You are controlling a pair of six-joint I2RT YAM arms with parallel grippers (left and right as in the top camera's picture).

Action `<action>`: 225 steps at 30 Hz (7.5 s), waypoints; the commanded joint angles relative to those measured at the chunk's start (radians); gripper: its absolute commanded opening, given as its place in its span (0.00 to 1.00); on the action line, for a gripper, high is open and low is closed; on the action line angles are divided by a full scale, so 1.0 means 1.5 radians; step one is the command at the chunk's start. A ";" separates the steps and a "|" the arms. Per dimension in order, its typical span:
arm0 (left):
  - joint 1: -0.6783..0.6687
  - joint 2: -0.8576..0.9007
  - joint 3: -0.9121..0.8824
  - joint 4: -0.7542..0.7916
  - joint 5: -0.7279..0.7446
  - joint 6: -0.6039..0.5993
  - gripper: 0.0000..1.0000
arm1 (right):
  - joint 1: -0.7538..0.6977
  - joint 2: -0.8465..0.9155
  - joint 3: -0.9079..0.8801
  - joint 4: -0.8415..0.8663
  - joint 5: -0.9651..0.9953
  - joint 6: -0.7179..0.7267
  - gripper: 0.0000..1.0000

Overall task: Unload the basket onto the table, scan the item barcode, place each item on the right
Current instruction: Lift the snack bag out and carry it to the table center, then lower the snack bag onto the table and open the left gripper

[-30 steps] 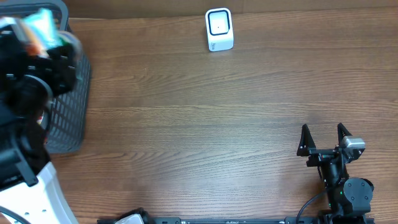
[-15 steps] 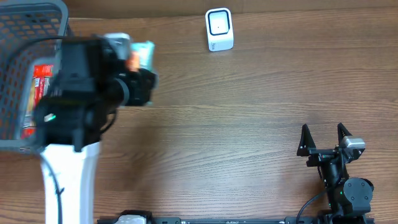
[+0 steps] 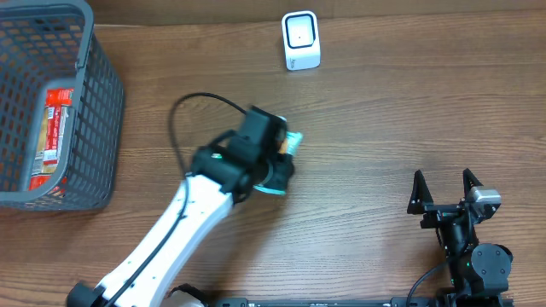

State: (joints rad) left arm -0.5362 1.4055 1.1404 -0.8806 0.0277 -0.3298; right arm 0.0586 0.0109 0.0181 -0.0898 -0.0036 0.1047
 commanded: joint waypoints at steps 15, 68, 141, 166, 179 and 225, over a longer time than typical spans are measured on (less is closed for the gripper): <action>-0.150 0.222 -0.006 0.245 -0.016 -0.166 0.23 | -0.004 -0.005 -0.007 0.004 -0.004 0.002 1.00; 0.017 0.234 0.303 -0.163 0.031 -0.041 0.04 | -0.004 -0.005 -0.007 0.004 -0.004 0.002 1.00; 0.014 0.373 0.126 0.032 0.031 -0.034 0.04 | -0.004 -0.005 -0.007 0.004 -0.004 0.002 1.00; 0.016 0.373 0.126 0.032 0.232 -0.034 0.04 | -0.004 -0.005 -0.007 0.004 -0.004 0.002 1.00; 0.016 0.373 0.126 0.017 0.244 -0.035 0.04 | -0.004 -0.005 -0.007 0.004 -0.004 0.002 1.00; 0.016 0.373 0.125 0.049 0.281 -0.097 0.04 | -0.004 -0.005 -0.007 0.004 -0.004 0.002 1.00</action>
State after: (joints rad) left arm -0.5133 1.9640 1.3281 -0.8070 0.4187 -0.4656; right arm 0.0586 0.0109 0.0181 -0.0898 -0.0040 0.1040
